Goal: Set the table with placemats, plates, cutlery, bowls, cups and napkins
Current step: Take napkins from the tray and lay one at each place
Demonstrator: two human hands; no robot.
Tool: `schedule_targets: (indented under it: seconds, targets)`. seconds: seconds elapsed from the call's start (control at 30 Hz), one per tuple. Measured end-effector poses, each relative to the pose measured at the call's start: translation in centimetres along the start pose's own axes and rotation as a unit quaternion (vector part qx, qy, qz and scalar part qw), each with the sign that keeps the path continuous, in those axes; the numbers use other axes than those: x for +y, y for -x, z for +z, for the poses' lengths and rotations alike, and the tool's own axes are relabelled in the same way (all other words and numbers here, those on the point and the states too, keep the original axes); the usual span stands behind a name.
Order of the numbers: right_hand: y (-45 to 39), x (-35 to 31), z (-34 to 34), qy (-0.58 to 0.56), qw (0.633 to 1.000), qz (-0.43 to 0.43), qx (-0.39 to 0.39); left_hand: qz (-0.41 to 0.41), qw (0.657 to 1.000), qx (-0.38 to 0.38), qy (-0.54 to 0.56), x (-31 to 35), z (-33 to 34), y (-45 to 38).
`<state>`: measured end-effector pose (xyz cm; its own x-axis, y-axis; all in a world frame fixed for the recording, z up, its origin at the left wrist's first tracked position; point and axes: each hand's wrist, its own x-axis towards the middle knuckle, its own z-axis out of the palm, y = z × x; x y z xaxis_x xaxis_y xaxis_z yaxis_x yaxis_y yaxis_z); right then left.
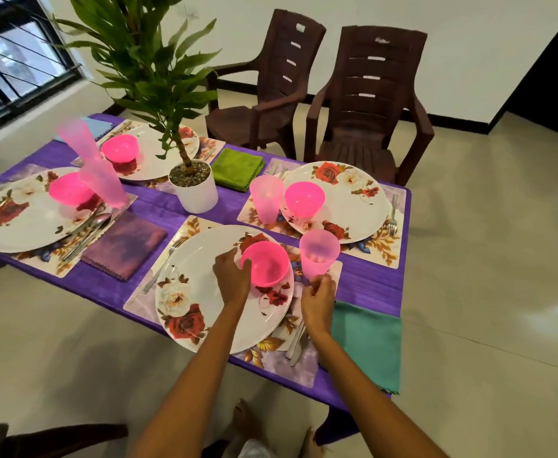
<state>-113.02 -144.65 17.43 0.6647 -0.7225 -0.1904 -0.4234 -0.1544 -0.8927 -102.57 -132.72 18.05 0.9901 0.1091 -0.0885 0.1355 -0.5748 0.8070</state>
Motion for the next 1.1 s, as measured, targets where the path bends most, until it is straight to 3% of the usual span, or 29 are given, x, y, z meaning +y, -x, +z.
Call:
schedule_targets:
  seconds: [0.1,0.23,0.3,0.63,0.8,0.93,1.0,1.1]
  targets:
    - [-0.7,1.2,-1.7,-0.029,0.998,-0.025,0.047,0.087,0.994,0.026,-0.054,0.3,0.3,0.9]
    - [-3.5,1.2,-2.4,-0.003,1.0,-0.014,-0.015,0.187,0.978,-0.021,-0.091,0.2,0.9,2.2]
    - [-4.6,1.2,-1.9,0.02,0.998,-0.034,-0.054,0.205,0.972,-0.038,-0.108,-0.2,1.0,2.7]
    - [-6.3,0.0,0.5,-0.013,0.996,-0.056,-0.061,0.237,0.966,-0.03,-0.097,-0.7,0.1,3.1]
    - [-5.8,0.5,-1.1,0.001,0.997,-0.03,-0.069,0.346,0.929,-0.026,-0.127,-0.6,1.0,5.1]
    - [-3.2,2.6,-4.7,0.052,0.997,-0.052,0.014,0.355,0.919,-0.116,-0.129,0.5,2.9,9.1]
    - [-1.6,3.9,-5.7,0.12,0.988,-0.094,-0.007,0.371,0.896,-0.182,-0.16,0.3,3.7,10.9]
    - [0.5,5.2,-5.8,0.234,0.959,-0.14,-0.078,0.376,0.882,-0.21,-0.192,-1.6,5.7,12.1]
